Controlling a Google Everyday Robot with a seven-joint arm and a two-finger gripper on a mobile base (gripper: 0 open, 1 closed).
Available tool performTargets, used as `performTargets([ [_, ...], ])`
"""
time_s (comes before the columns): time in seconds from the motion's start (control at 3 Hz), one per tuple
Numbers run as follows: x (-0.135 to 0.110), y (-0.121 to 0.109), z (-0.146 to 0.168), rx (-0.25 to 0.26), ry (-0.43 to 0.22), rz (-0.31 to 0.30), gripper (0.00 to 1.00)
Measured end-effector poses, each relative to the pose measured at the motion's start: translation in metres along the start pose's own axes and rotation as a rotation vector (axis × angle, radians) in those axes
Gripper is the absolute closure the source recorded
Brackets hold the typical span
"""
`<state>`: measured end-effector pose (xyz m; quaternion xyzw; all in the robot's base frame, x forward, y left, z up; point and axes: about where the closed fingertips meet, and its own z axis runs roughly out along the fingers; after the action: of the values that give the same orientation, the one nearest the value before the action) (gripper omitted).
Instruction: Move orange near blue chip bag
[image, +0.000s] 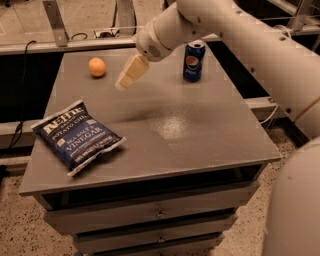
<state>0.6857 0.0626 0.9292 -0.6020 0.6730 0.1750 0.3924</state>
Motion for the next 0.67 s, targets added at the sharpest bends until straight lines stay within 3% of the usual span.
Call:
performTargets([
  [0.33,-0.011,-0.037,0.054,0.030,-0.022,0.028,0.00],
  [0.67,-0.019,-0.070,0.119,0.014,-0.075,0.121,0.00],
])
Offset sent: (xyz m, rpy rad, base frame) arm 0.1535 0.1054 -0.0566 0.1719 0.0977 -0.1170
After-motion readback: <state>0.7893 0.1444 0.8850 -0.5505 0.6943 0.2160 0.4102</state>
